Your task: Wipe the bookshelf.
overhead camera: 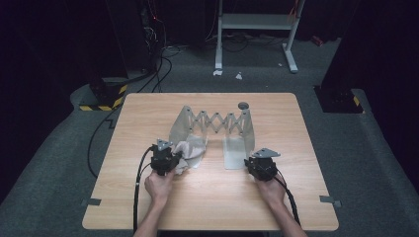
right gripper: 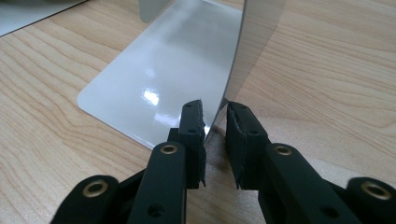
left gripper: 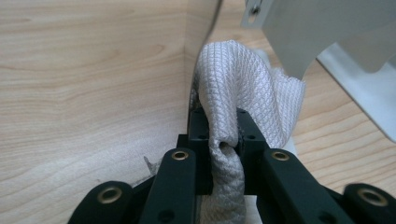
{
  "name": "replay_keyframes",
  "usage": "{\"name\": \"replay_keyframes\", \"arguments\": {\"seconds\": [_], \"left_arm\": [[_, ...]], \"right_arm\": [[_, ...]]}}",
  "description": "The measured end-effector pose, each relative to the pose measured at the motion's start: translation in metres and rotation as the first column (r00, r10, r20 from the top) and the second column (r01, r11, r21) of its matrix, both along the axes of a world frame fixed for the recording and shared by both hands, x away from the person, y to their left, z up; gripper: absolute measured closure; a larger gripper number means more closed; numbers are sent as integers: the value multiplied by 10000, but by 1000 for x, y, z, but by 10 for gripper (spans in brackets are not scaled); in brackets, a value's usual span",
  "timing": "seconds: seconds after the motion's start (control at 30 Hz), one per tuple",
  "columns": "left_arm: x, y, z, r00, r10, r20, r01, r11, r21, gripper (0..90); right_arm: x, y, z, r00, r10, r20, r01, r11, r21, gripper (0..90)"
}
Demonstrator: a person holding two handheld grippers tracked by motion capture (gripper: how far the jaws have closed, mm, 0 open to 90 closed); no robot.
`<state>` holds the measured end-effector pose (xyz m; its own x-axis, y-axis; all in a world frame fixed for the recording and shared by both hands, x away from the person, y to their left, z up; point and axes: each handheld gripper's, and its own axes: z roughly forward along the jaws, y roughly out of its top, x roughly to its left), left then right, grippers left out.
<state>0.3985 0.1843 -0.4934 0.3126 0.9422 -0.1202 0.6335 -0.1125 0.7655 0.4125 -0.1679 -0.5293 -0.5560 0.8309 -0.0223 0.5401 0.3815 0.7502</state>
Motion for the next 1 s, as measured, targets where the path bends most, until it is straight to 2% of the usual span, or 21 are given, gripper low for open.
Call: {"name": "replay_keyframes", "arguments": {"seconds": [0.13,0.4,0.77,1.0], "left_arm": [[-2,-3,10,9997,-88,235,82,9997,250,801],[-4,-3,28,9984,-88,553,62,9989,465,801],[-5,-5,45,9985,-202,513,164,9972,734,801],[-6,-3,51,9990,-240,370,215,9974,681,801]], "right_arm": [[0,0,0,10000,-2,1,2,10000,-3,769],[0,0,0,10000,-9,-5,9,10000,-1,770],[0,0,0,10000,-1,-3,1,10000,3,770],[0,0,0,10000,-5,-17,5,10000,15,770]]}}
